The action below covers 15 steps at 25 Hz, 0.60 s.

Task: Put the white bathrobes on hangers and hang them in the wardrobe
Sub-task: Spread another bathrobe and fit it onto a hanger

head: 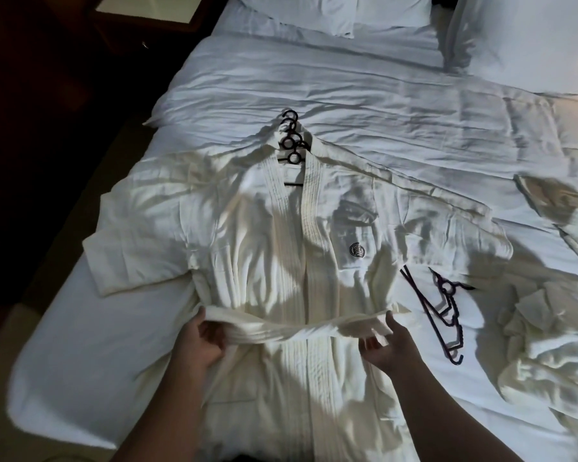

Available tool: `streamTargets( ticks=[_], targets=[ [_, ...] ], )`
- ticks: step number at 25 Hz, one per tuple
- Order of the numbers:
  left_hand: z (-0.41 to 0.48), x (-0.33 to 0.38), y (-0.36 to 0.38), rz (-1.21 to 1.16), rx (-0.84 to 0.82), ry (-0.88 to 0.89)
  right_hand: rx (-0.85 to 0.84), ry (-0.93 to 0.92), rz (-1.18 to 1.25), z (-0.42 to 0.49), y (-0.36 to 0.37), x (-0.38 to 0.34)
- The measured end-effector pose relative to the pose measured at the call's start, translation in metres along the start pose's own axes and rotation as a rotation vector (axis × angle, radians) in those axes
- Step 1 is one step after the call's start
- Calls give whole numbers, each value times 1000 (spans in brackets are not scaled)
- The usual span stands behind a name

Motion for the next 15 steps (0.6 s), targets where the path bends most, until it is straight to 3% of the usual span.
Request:
streamTargets(
  ticks=[2, 4, 6, 8, 9, 12, 15],
  targets=[
    [0, -1, 3, 98, -92, 124, -19, -41, -9, -7, 5, -4],
    [-19, -10, 9, 295, -269, 274, -46, -183, -226, -24, 12, -3],
    [-41, -21, 11, 515, -430, 390, 90, -504, -578, -47, 17, -1],
    [-60, -26, 6, 722, -444, 546, 340, -879, -961, -74, 18, 2],
    [-67, -27, 1, 790, -398, 618, 401, -982, -1072, -82, 15, 3],
    [-79, -26, -10, 803, -368, 667, 310, -1053, -1182, -93, 5, 12],
    [-94, -28, -6, 656, -419, 545, 323, -996, -1318, -86, -2, 17]
  ],
)
Point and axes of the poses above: each hand's wrist, its own z-axis towards the middle knuckle, its own y-axis out of the palm, x = y × z, the point moved 1 cm from there along z, towards the middle knuckle, and after that the axes turned 15 degrees about -z, right-handed, at the moved point
